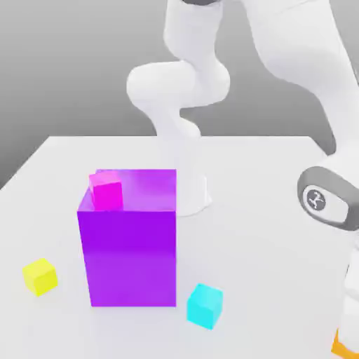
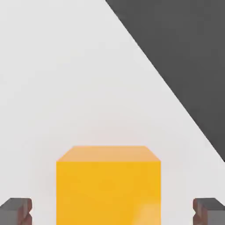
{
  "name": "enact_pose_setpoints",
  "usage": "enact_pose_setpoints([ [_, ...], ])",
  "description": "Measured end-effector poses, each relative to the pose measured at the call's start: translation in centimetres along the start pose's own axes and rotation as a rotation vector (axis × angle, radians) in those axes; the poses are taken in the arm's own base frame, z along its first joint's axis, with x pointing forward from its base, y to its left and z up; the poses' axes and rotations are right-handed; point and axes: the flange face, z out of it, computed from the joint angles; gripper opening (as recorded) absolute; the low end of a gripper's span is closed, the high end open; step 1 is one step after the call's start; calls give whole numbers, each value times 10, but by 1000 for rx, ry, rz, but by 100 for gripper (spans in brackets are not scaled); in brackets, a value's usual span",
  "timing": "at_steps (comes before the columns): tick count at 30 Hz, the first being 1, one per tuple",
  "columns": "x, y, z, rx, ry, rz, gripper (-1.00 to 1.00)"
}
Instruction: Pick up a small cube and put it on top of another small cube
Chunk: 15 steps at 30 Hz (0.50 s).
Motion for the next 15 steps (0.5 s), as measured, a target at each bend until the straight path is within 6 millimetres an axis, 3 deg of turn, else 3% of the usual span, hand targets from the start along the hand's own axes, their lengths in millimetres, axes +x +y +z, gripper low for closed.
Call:
enact_pose_setpoints([
  [5, 0, 0, 5, 0, -1, 0, -100],
  [7, 0, 0, -11, 0, -1, 0, -100],
  [10, 0, 1, -52, 0, -1, 6, -100],
  [15, 12, 84, -117, -19, 5, 359, -100],
])
